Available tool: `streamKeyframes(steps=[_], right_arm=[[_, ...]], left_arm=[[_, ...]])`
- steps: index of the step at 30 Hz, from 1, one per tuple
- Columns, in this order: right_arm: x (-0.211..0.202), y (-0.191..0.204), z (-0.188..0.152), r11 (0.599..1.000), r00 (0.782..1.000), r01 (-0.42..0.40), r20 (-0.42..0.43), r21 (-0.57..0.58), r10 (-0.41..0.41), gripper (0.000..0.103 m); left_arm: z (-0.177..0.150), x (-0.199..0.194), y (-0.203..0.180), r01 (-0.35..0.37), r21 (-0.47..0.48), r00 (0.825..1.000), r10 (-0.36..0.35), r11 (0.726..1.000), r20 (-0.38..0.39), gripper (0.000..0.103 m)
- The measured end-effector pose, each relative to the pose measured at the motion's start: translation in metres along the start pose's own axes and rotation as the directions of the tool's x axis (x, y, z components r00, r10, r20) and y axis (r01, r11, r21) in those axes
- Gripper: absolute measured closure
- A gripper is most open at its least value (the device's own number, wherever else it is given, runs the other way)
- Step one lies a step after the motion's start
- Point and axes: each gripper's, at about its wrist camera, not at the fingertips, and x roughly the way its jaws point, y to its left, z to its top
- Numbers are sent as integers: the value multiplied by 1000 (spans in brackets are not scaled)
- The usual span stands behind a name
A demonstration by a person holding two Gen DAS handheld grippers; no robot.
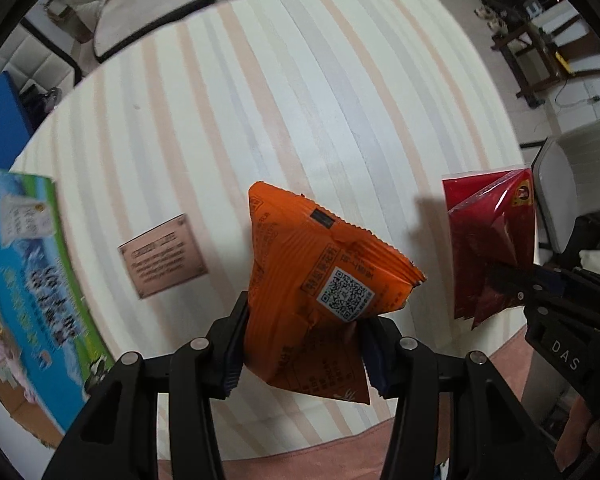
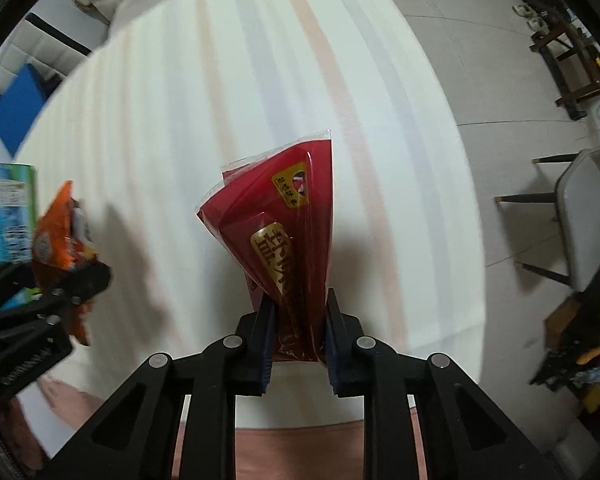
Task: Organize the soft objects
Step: 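Lower the orange bag and red packet into the box and release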
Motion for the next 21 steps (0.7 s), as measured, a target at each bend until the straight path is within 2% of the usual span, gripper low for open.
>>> streamKeyframes(steps=[5, 9, 13, 15, 21], right_arm=[[-34, 19, -16, 996, 996, -74, 52, -39, 76, 81], [-65, 48, -33, 986, 984, -144, 89, -87, 152, 81], [-98, 94, -52, 971, 970, -197, 119, -138, 213, 81], [-112, 124, -62, 961, 962, -221, 125, -168, 243, 81], [-141, 212, -86, 933, 944, -267, 128, -240, 303, 81]], left_arm=[[-35, -46, 23, -9, -30, 993, 12, 1000, 115, 57], [-59, -85, 49, -5, -57, 980, 16, 998, 200, 57], [-74, -104, 78, -5, -84, 962, 28, 996, 273, 57], [-79, -111, 97, 25, -91, 949, 5, 996, 314, 57], [-92, -151, 156, 59, -165, 925, 8, 984, 380, 57]])
